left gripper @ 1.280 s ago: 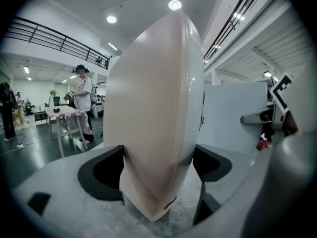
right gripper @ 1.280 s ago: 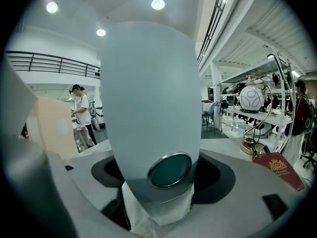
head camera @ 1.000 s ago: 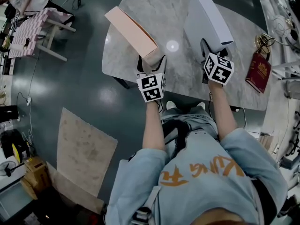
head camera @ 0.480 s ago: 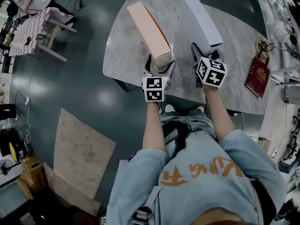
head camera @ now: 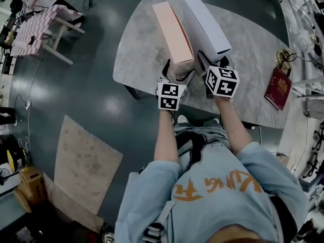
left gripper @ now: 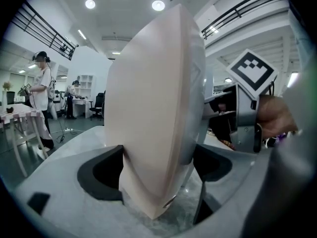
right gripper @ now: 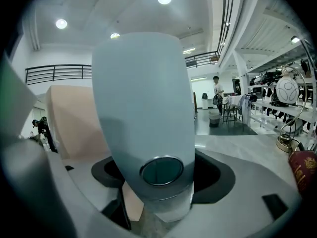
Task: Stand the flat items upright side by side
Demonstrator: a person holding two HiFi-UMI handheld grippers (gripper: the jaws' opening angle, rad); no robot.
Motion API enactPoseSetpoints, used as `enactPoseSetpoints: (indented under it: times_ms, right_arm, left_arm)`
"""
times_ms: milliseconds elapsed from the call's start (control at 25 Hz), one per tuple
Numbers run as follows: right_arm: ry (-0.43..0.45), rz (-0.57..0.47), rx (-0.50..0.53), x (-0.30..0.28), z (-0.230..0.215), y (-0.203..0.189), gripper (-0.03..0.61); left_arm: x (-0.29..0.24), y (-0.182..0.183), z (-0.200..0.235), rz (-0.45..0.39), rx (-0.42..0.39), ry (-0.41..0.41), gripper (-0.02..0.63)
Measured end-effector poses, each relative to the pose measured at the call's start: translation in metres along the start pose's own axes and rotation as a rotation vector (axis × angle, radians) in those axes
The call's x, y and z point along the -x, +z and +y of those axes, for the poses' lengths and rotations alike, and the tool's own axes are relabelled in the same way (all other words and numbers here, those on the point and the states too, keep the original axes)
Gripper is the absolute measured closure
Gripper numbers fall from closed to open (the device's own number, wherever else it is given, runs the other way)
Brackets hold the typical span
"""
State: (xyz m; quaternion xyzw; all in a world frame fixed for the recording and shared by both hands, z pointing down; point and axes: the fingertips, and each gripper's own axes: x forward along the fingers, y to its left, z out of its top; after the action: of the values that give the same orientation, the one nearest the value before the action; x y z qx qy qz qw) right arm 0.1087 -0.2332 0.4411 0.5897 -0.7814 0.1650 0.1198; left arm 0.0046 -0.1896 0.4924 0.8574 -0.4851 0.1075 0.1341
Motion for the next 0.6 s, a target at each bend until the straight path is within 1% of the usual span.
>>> enactPoseSetpoints:
  times_ms: [320,440,600]
  right_arm:
    - [0.116,0.007,0.023,0.002,0.032,0.002,0.212]
    - [0.147,0.017,0.034,0.005,0.038,0.001,0.212]
    - [0.215,0.034,0.044,0.011,0.042,-0.002,0.212]
  left_arm:
    - [-0.001,0.0,-0.002,-0.002,-0.003,0.009,0.156]
    - [0.001,0.0,-0.002,-0.003,-0.001,0.009,0.156]
    - [0.002,0.0,-0.001,-0.001,0.002,0.005,0.155]
